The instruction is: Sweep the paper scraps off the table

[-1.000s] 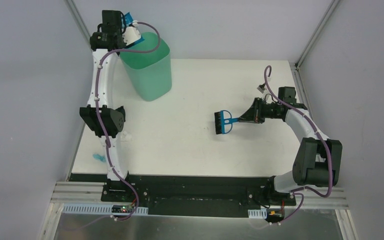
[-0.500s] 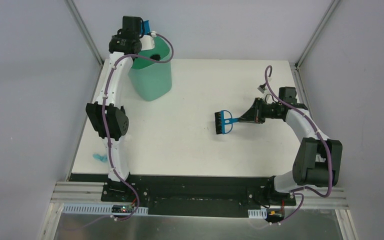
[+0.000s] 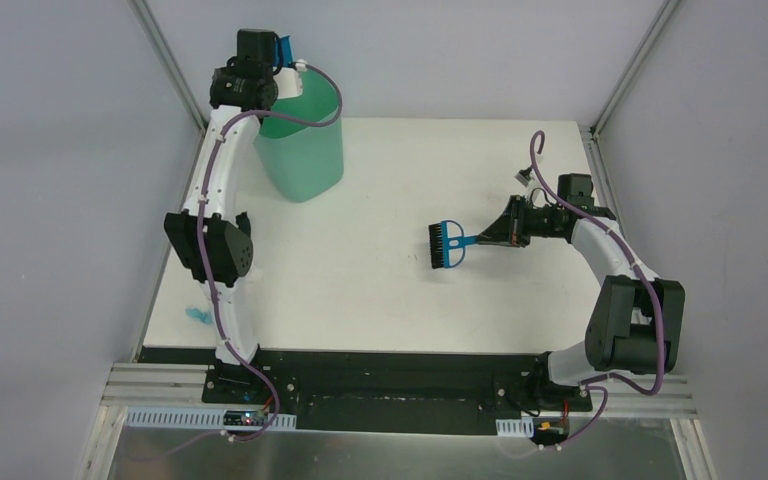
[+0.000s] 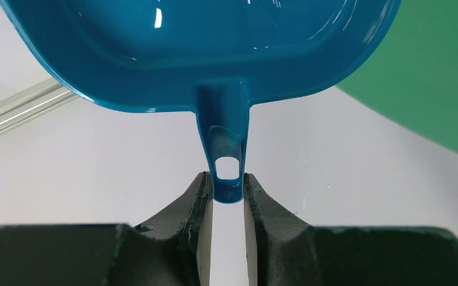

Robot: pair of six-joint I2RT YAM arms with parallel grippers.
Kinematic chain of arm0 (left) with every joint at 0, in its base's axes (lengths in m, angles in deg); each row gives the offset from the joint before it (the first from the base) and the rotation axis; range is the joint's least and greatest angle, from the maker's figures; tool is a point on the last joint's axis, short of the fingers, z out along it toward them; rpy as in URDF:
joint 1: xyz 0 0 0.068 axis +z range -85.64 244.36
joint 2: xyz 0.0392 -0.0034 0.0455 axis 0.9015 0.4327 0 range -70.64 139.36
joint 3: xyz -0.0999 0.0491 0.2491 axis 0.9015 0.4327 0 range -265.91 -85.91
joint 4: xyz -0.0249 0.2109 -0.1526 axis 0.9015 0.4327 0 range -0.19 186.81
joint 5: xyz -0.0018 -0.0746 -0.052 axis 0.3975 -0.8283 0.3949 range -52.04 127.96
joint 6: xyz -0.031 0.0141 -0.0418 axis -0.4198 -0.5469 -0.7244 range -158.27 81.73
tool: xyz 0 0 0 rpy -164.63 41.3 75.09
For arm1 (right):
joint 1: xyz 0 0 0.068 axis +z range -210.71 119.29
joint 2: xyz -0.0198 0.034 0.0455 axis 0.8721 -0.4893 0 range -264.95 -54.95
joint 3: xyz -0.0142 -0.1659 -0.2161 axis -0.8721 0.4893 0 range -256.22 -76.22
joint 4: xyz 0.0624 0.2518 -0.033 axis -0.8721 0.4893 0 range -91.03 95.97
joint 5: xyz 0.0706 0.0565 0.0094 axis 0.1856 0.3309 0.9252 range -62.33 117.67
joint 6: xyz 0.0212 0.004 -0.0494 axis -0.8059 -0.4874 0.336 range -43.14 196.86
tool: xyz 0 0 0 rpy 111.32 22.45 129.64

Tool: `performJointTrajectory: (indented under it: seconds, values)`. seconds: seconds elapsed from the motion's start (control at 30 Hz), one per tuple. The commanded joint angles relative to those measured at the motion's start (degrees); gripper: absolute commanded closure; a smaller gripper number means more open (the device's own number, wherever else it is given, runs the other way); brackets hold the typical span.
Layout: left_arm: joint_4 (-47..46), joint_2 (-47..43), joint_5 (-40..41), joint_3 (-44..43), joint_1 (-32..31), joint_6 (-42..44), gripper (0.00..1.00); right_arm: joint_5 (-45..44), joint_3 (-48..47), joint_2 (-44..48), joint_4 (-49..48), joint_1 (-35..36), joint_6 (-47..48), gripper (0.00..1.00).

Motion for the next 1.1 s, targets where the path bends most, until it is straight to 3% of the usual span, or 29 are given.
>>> performJointTrajectory:
  seconds: [0.0,0.17,0.33,0.5,0.63,0.77,0.83,0.93,1.07]
  values:
    - [-1.38,-4.01,1.64,-2.22,-0.10,-0.15,0.97,2.24,-0.76,2.73,-1.39,-0.45,1.25,1.00]
    - [3.77,-5.89,0.36,-2.53,-0.03,-5.92,0.97,2.28,-0.76,2.65,-1.38,-0.45,1.32,1.00]
    - [12.08,-10.06,-5.00,-5.40,1.40,-20.36,0.96,2.29,-0.48,2.84,-1.76,-0.45,1.19,1.00]
    - [26.68,-15.37,-14.18,-4.14,3.55,-33.54,0.95,2.58,-0.15,2.40,-2.65,-0.40,0.10,1.00]
    - [33.01,-23.36,-28.68,8.22,5.81,-43.33,0.96,3.29,0.69,2.91,-4.39,-0.31,-1.06,1.00]
    - [30.86,-33.60,-38.36,28.35,6.58,-49.03,0.97,6.17,1.38,4.93,-9.39,1.59,-6.67,1.00]
    - [28.70,-38.25,-40.94,35.32,7.15,-51.89,0.96,3.45,0.82,6.12,-12.14,5.12,-9.96,1.00]
    - [28.45,-43.02,-42.01,41.28,7.66,-53.69,0.96,-6.83,-2.26,6.60,-10.06,13.59,-8.33,1.00]
    - [31.99,-47.58,-46.87,44.49,8.60,-55.93,0.96,-9.61,-10.56,0.85,-5.21,22.01,-7.25,1.00]
